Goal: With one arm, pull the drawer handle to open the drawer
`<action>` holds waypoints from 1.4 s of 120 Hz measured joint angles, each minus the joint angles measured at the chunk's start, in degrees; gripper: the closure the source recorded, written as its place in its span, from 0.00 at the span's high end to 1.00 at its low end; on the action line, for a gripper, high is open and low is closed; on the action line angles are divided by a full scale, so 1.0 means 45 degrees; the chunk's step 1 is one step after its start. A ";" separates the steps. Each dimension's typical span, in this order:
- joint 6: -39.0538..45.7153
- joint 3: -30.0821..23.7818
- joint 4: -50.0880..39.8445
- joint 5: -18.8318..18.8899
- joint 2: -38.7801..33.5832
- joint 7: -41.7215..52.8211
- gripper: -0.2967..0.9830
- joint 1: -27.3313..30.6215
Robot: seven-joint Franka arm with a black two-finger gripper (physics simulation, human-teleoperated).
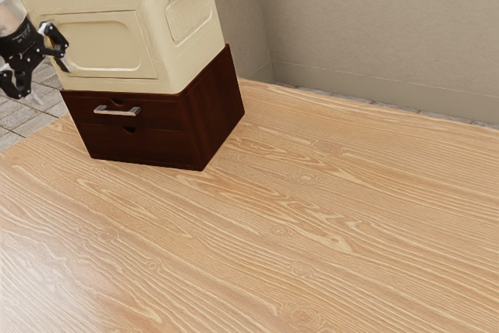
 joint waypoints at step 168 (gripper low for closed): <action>0.7037 -0.0212 -0.2985 -0.0960 0.1883 -0.5881 0.71 -0.0541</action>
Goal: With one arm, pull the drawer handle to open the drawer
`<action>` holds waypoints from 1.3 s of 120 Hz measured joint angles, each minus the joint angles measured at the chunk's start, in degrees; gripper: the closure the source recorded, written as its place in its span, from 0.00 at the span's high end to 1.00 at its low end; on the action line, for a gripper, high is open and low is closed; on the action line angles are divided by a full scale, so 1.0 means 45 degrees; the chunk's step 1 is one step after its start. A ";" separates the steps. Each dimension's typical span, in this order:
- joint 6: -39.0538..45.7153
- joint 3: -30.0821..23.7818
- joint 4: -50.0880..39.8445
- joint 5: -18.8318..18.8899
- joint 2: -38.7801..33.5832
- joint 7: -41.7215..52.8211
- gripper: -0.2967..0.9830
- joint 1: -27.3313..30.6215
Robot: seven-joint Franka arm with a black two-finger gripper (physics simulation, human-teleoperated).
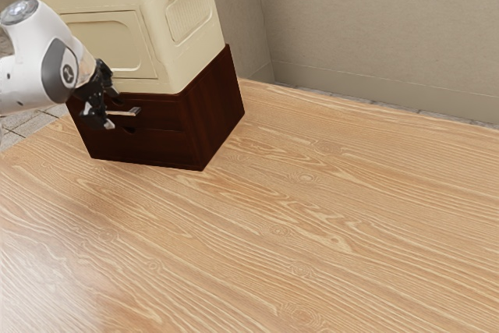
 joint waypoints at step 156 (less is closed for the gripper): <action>0.0780 -0.0133 -0.0454 -0.0034 0.0306 -0.0865 0.55 0.0201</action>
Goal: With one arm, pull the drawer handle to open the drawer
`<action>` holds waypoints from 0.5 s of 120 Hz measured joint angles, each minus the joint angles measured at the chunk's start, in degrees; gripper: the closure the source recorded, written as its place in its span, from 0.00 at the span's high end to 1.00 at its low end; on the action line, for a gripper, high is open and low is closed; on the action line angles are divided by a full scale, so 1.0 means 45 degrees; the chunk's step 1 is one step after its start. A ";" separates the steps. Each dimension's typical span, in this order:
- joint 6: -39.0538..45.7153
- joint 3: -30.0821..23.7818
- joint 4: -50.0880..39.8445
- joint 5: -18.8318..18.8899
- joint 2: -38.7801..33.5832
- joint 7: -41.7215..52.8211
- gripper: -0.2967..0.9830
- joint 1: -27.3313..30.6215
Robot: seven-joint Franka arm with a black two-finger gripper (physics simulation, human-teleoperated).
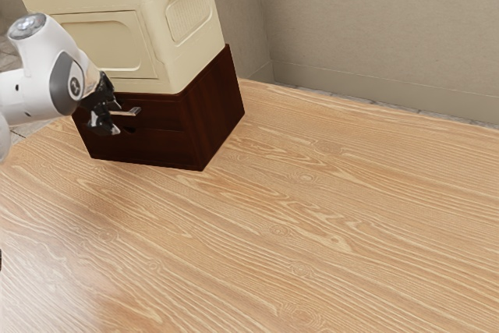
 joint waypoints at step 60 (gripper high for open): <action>-0.0107 0.0055 0.0007 0.0031 -0.0138 -0.0047 0.23 -0.0001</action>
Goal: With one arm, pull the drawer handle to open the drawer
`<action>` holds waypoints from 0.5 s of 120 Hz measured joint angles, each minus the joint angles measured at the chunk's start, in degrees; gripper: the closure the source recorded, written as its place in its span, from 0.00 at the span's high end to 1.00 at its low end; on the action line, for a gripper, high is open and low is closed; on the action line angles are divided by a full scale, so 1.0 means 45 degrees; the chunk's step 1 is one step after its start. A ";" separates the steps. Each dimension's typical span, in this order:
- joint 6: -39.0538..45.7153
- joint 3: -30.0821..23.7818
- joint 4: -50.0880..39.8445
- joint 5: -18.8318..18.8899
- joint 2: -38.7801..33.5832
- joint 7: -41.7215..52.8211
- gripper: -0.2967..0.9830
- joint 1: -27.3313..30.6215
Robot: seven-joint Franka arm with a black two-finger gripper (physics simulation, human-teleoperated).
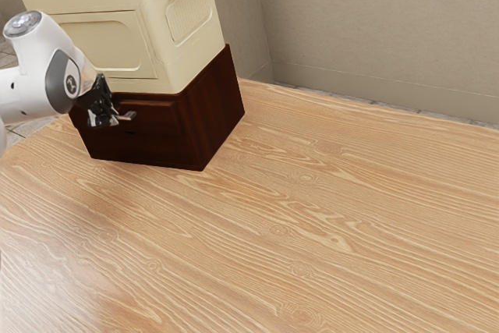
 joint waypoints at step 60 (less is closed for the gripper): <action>-0.0858 0.0041 -0.0169 0.0086 -0.0535 -0.0006 0.16 -0.0049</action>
